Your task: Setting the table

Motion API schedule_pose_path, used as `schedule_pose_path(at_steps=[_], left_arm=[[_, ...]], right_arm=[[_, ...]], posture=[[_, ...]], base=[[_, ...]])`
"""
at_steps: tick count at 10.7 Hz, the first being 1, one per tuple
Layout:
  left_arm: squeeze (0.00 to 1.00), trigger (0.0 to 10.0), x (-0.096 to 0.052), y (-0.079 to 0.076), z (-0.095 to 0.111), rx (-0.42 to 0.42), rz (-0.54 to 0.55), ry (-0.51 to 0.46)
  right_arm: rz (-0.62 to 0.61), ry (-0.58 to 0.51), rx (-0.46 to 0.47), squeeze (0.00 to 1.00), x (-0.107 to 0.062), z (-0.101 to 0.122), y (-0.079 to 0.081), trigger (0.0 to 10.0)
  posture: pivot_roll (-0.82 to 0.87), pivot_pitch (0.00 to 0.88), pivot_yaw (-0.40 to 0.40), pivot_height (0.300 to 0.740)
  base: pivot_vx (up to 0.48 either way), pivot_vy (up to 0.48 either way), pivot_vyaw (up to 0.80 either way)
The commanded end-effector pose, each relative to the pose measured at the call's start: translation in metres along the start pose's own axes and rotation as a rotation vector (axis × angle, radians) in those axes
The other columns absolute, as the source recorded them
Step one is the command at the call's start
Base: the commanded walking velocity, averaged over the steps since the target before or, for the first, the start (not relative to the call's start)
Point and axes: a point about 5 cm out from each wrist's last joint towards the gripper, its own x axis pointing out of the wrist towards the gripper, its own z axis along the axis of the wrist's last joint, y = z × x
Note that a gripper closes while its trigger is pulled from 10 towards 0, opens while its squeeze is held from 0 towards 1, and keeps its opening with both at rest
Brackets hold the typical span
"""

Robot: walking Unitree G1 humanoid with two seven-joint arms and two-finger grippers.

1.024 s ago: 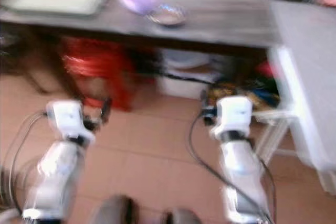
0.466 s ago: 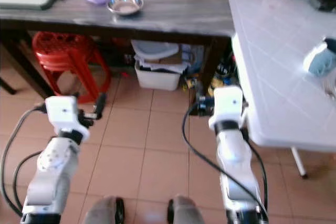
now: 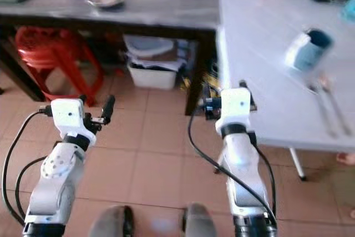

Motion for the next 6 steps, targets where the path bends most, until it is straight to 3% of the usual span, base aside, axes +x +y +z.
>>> schedule_pose_path(at_steps=[1,6], left_arm=[[0.00,10.0,-0.0015,-0.0047,0.0003,-0.005,-0.022,0.003],[0.00,10.0,-0.0047,-0.0039,-0.0031,0.021,-0.046,0.034]], right_arm=[[0.005,0.032,-0.007,0.00,-0.0028,-0.0056,-0.0043,10.0],[0.040,0.018,-0.011,0.00,0.0004,-0.0032,0.0011,10.0]], posture=[[-0.08,0.177,-0.002,0.740],[-0.07,0.185,0.016,0.740]], base=[[0.244,-0.412,0.00],[0.275,-0.389,0.00]])
